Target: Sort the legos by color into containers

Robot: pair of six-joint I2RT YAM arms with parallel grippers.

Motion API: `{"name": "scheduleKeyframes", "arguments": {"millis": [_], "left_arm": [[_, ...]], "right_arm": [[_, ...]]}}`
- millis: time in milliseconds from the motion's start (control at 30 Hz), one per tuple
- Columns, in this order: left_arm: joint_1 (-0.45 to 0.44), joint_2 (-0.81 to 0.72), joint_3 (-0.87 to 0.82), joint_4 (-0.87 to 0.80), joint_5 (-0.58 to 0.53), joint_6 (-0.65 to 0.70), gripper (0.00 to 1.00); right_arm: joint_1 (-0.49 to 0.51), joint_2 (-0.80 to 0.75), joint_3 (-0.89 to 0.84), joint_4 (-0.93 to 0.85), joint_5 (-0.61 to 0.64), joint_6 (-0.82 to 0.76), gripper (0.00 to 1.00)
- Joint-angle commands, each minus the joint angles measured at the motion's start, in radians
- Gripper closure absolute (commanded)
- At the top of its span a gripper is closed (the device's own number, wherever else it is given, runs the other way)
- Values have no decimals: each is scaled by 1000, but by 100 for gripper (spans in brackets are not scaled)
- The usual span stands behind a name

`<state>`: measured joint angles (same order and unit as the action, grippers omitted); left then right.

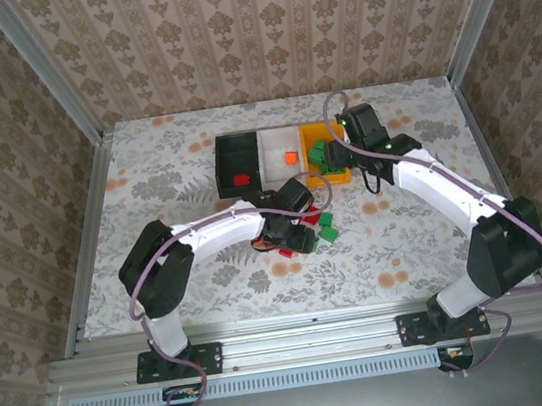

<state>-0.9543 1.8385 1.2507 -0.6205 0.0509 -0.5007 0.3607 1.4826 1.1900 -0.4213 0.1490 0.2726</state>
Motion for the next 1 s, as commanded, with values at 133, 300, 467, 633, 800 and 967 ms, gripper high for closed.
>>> {"name": "scheduleKeyframes", "arguments": {"millis": [133,300,467,633,800,967], "left_arm": [[9,21,1,-13,-50,14,37],[5,52,3,-17,-33,26,40],[-3,64,-5,-21,-48,25,45],[-18,43,3,-44,-78,27,46],[-30,20,18,-59,-83,33,41],[-40,-19,12,-57,-90,37,33]], "right_arm": [[-2,-71,-70,9,-12,30,37],[-2,-79,-80,12,-17,36,37],[-2,-85,-84,12,-16,37,37],[-2,-84,-91,12,-17,37,37],[-2,-84,-95,16,-17,37,37],[-2,-84,-101,21,-17,38,37]]}}
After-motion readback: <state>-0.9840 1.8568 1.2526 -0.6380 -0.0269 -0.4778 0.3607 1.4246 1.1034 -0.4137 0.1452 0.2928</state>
